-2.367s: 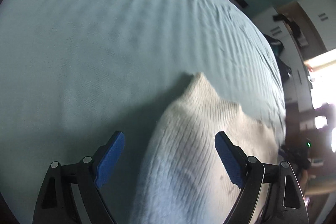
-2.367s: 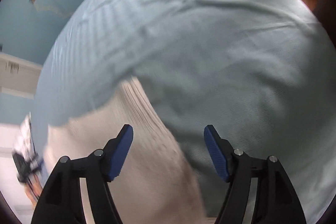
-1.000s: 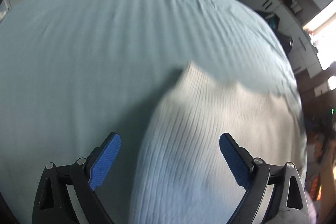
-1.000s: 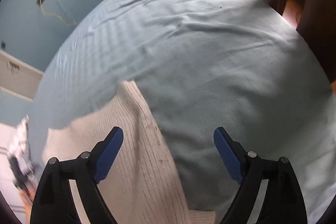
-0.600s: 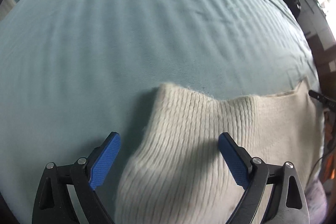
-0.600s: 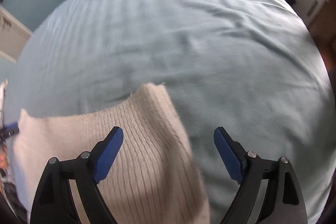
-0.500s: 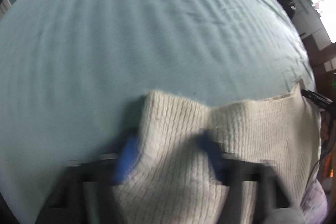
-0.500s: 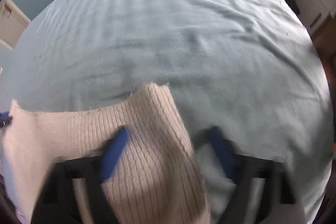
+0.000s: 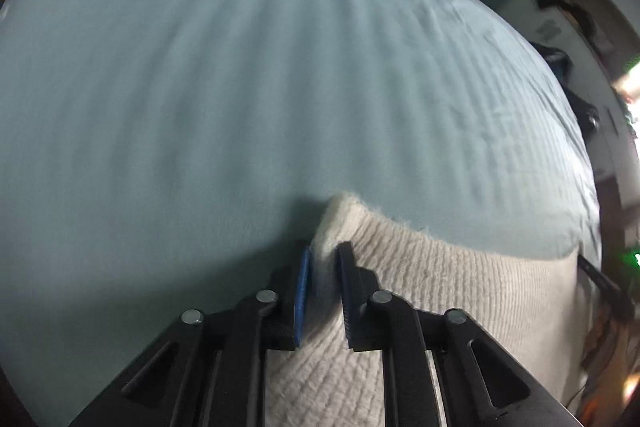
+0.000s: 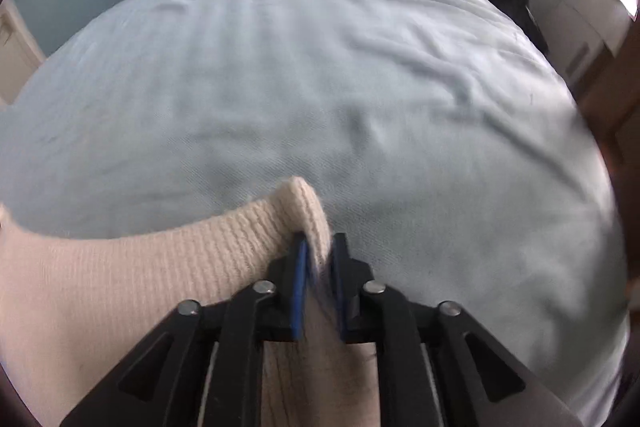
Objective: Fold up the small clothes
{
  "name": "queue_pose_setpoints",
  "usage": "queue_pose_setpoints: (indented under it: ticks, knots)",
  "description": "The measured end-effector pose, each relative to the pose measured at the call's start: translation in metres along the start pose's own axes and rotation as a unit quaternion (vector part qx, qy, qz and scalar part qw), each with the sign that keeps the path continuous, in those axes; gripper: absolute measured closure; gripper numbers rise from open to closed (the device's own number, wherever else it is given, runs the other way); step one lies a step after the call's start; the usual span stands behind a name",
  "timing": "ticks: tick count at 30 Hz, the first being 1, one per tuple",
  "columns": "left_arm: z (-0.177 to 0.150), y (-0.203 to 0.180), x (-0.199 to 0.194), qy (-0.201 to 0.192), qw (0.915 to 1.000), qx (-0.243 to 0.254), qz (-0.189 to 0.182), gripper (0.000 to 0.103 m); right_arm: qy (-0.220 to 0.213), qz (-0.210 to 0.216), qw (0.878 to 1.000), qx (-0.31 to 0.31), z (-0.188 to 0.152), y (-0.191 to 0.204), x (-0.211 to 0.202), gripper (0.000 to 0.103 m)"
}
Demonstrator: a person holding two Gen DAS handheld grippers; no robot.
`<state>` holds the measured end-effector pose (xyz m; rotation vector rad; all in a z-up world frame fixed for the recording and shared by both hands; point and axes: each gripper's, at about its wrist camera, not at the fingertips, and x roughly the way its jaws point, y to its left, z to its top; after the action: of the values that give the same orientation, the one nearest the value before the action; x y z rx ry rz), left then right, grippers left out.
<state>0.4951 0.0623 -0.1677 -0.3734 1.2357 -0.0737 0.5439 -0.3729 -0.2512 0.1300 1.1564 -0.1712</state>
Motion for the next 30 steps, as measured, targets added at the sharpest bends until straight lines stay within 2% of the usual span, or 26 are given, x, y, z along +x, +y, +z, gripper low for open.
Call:
queue_pose_setpoints:
  ticks: [1, 2, 3, 4, 5, 7, 8, 9, 12, 14, 16, 17, 19, 20, 21, 23, 24, 26, 28, 30]
  knots:
    - [-0.001, 0.001, -0.006, -0.001, 0.9999, -0.012, -0.006, 0.069, 0.010, -0.006, 1.000, 0.026, 0.001, -0.006, -0.003, 0.056]
    - [-0.001, 0.001, -0.014, 0.010, 0.9996, -0.025, 0.002, 0.054, 0.029, -0.010, 0.997, 0.071, 0.004, -0.018, -0.008, 0.034]
    - [-0.002, 0.002, -0.023, 0.009, 0.9994, -0.033, 0.012, 0.028, 0.029, 0.004, 0.994, 0.101, 0.005, -0.028, -0.018, 0.034]
    - [-0.003, 0.000, -0.043, -0.011, 0.9993, -0.030, 0.020, 0.020, 0.015, 0.026, 0.993, 0.113, 0.006, -0.035, -0.034, 0.034]
    - [-0.006, -0.005, -0.060, -0.034, 0.9991, -0.011, 0.023, 0.020, 0.003, 0.050, 0.993, 0.107, 0.005, -0.037, -0.054, 0.034]
    - [-0.022, -0.027, -0.099, -0.064, 0.9960, 0.058, 0.022, 0.011, -0.001, 0.106, 0.992, 0.067, -0.005, -0.029, -0.096, 0.034]
    - [-0.033, -0.039, -0.113, -0.074, 0.9930, 0.089, 0.023, 0.008, 0.006, 0.120, 0.992, 0.037, -0.017, -0.018, -0.119, 0.033]
    - [-0.055, -0.056, -0.130, -0.087, 0.9877, 0.127, 0.026, 0.000, 0.013, 0.121, 0.992, 0.013, -0.029, -0.007, -0.136, 0.032]
    - [-0.104, -0.099, -0.140, -0.089, 0.9759, 0.199, -0.006, 0.000, 0.031, 0.147, 0.988, -0.036, -0.082, 0.032, -0.172, 0.014]
    - [-0.138, -0.126, -0.125, -0.064, 0.9706, 0.232, -0.008, 0.000, 0.047, 0.163, 0.984, -0.054, -0.116, 0.063, -0.174, 0.013]
    - [-0.171, -0.147, -0.093, -0.027, 0.9636, 0.263, 0.037, 0.000, 0.056, 0.179, 0.979, -0.074, -0.141, 0.088, -0.167, 0.013]
    - [-0.187, -0.156, -0.068, -0.004, 0.9562, 0.282, 0.079, 0.000, 0.059, 0.177, 0.978, -0.092, -0.157, 0.104, -0.155, 0.013]
    - [-0.202, -0.151, -0.032, 0.017, 0.9442, 0.286, 0.163, 0.000, 0.081, 0.121, 0.979, -0.142, -0.173, 0.122, -0.119, 0.013]
    - [-0.209, -0.148, -0.028, -0.002, 0.9472, 0.278, 0.160, 0.000, 0.089, 0.082, 0.979, -0.163, -0.187, 0.124, -0.103, 0.013]
    - [-0.211, -0.144, -0.034, -0.030, 0.9532, 0.261, 0.149, 0.000, 0.084, 0.057, 0.979, -0.176, -0.198, 0.120, -0.092, 0.013]
    - [-0.206, -0.143, -0.038, -0.008, 0.9562, 0.246, 0.158, 0.000, 0.045, 0.056, 0.978, -0.196, -0.205, 0.106, -0.102, 0.013]
    - [-0.200, -0.141, -0.044, 0.004, 0.9577, 0.230, 0.172, 0.000, 0.036, 0.022, 0.981, -0.189, -0.204, 0.094, -0.112, 0.013]
    - [-0.187, -0.134, -0.070, -0.009, 0.9541, 0.202, 0.221, 0.000, 0.012, -0.017, 0.989, -0.144, -0.196, 0.059, -0.138, 0.013]
    - [-0.188, -0.121, -0.112, -0.056, 0.9536, 0.198, 0.220, 0.000, -0.021, -0.009, 0.996, -0.081, -0.191, 0.002, -0.172, 0.012]
    - [-0.197, -0.105, -0.145, -0.067, 0.9572, 0.194, 0.204, 0.000, -0.017, 0.018, 0.999, -0.043, -0.192, -0.051, -0.184, 0.011]
